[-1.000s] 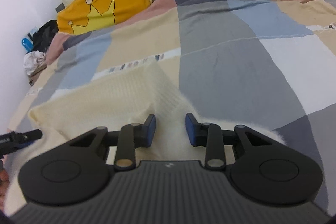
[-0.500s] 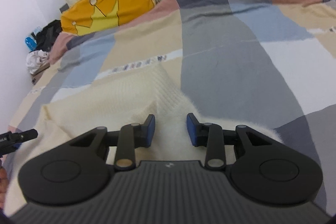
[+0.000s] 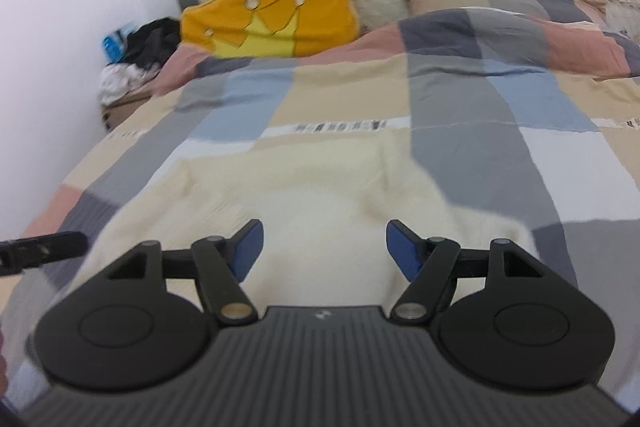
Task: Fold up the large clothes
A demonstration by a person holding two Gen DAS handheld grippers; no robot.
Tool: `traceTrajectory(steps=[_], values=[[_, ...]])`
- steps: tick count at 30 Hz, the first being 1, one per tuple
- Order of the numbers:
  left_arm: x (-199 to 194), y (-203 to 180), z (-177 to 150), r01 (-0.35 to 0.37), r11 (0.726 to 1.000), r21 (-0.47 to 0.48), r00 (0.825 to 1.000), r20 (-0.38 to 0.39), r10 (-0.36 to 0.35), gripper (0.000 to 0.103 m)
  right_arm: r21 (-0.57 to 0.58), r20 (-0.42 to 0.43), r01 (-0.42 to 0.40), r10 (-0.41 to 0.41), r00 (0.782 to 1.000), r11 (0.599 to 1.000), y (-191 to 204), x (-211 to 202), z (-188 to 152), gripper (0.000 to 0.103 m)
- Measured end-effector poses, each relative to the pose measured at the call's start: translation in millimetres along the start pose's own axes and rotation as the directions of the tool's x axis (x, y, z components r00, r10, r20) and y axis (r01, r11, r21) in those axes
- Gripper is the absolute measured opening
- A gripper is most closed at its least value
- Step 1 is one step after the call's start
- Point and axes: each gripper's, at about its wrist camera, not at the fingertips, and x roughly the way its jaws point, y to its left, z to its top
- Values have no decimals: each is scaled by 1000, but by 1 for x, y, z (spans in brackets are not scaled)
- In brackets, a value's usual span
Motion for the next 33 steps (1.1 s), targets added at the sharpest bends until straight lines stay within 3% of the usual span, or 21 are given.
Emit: traceTrajectory(steps=[5, 7, 12, 16, 20, 27, 33], values=[[-17, -14, -32, -25, 999, 44, 1000, -17, 26, 63, 11, -24, 13, -13, 1000, 1000, 10, -33, -28, 70], [-19, -17, -40, -67, 995, 72, 998, -13, 68, 63, 13, -39, 14, -14, 999, 1000, 12, -40, -38, 70], [-7, -10, -63, -86, 993, 75, 991, -93, 93, 64, -5, -113, 44, -44, 993, 999, 11, -26, -55, 70], [-6, -12, -72, -100, 989, 108, 989, -97, 111, 64, 3, -107, 55, -54, 993, 998, 10, -19, -66, 71], [0, -4, -73, -82, 994, 72, 989, -119, 91, 64, -27, -92, 61, -63, 994, 998, 12, -19, -75, 71], [-9, -10, -69, -96, 993, 73, 992, -76, 101, 64, 17, -82, 52, -51, 995, 998, 10, -25, -72, 72], [-48, -13, -69, -62, 998, -28, 998, -14, 61, 65, 154, -32, 78, -74, 997, 985, 0, -57, -68, 72]])
